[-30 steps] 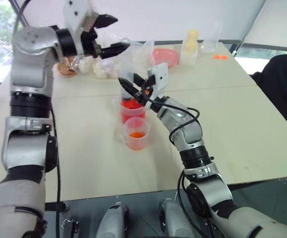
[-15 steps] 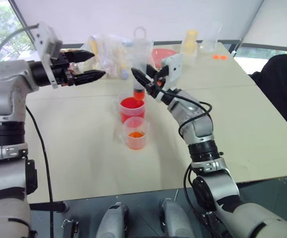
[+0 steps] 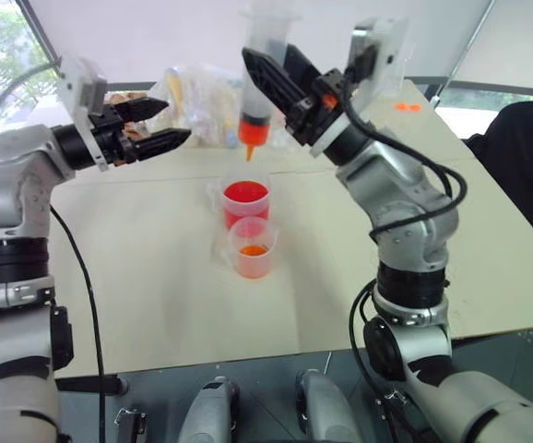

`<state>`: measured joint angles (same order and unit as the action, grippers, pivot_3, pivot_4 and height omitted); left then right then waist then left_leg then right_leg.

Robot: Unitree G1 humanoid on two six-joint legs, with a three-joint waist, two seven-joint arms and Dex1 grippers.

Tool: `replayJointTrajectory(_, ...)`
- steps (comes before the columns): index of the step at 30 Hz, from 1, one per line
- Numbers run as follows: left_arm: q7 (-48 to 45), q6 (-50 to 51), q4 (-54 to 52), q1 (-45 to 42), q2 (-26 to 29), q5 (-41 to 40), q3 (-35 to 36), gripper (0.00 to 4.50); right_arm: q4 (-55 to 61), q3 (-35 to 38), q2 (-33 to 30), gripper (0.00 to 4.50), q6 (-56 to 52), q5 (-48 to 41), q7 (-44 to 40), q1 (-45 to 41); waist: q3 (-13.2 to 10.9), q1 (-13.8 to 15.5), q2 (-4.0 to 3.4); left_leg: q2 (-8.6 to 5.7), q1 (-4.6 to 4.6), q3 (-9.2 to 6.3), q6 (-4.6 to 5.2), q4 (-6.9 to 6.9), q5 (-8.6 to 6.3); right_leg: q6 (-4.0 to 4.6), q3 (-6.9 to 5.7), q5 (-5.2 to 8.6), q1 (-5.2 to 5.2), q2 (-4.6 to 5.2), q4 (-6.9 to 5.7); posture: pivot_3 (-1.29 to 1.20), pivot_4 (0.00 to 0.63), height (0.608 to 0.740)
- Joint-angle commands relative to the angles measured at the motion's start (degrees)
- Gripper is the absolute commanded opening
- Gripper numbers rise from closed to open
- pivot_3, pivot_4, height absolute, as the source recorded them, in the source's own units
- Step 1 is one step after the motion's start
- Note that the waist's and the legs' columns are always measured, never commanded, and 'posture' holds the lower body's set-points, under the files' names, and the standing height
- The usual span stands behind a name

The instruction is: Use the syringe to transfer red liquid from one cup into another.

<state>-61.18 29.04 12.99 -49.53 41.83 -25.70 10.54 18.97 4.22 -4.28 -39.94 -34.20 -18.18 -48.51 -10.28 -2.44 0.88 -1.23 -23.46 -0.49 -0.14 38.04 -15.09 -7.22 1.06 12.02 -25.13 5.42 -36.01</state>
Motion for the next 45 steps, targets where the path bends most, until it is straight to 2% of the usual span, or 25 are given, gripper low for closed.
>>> replayJointTrajectory(1, 0.14, -1.16, -0.32, -1.51, -0.45, -0.96, 0.4, 3.8, 6.83, -0.05, 0.22, 1.45, -4.92, -3.97, 3.49, 4.12, 0.0, 0.14, 0.0, 0.0, 0.01, 0.0, 0.0, 0.0, 0.0, 0.0, 0.0, 0.0, 0.01, 0.01, 0.0, 0.0, 0.15, 0.74)
replayJointTrajectory(8, -1.52, -0.8, 1.83, -6.15, -2.95, -2.26, -0.86, 3.8, 7.89, -5.31, -1.13, 1.45, -3.48, -1.25, 2.7, 13.2, 0.01, 0.16, 0.02, -0.04, 0.0, 0.01, 0.01, 0.03, 0.0, 0.0, -0.03, 0.0, 0.03, 0.0, 0.02, 0.0, 0.15, 0.74)
replayJointTrajectory(18, -4.34, -1.84, 4.45, -18.73, -8.55, -3.21, -3.01, 3.8, 7.25, -6.82, -0.63, 1.45, -1.66, -0.08, 3.27, 15.03, 0.0, 0.07, 0.03, -0.06, 0.0, 0.03, 0.01, 0.06, 0.0, -0.02, 0.0, 0.01, 0.05, -0.01, 0.04, 0.0, 0.15, 0.74)
replayJointTrajectory(25, -5.99, -2.64, 4.91, -19.91, -8.43, -2.55, -4.06, 3.8, 6.02, -7.6, -0.31, 1.45, 0.18, 1.55, 3.08, 14.87, 0.0, -0.04, 0.02, -0.02, 0.03, 0.02, 0.01, 0.06, 0.0, 0.0, 0.03, 0.02, 0.0, -0.08, 0.06, 0.0, 0.15, 0.74)
replayJointTrajectory(31, -5.47, -5.91, 6.27, -19.43, -8.31, 0.66, -5.93, 3.8, 5.23, -8.29, -0.09, 1.45, 1.5, 2.48, 2.64, 14.83, 0.0, 0.04, 0.02, -0.02, 0.03, 0.02, 0.01, 0.06, 0.0, 0.0, 0.03, 0.02, 0.01, -0.07, 0.06, 0.0, 0.15, 0.74)
replayJointTrajectory(36, -3.95, -11.64, 10.13, -20.88, -8.99, 6.51, -9.47, 3.8, 4.69, -9.21, -0.43, 1.45, 2.62, 3.49, 1.75, 14.98, 0.0, 0.16, 0.03, -0.03, 0.03, 0.02, 0.01, 0.08, 0.0, 0.0, 0.03, 0.02, 0.03, -0.07, 0.08, 0.0, 0.15, 0.74)
replayJointTrajectory(42, -5.38, -13.63, 12.39, -22.5, -10.15, 7.12, -10.29, 3.8, 4.18, -9.4, -0.26, 1.45, 3.26, 4.37, 1.24, 15.02, 0.0, 0.07, 0.02, -0.03, 0.02, 0.03, 0.01, 0.07, 0.0, 0.0, 0.03, 0.02, 0.02, -0.07, 0.08, 0.0, 0.15, 0.74)
replayJointTrajectory(45, -5.81, -13.92, 12.2, -22.57, -10.4, 6.63, -9.95, 2.98, 4.22, -9.42, -0.3, 1.45, 3.44, 4.44, 1.19, 15.26, 0.0, 0.03, 0.03, -0.03, 0.02, 0.02, 0.01, 0.07, 0.0, 0.0, 0.03, 0.02, 0.02, -0.07, 0.08, 0.0, 0.15, 0.74)
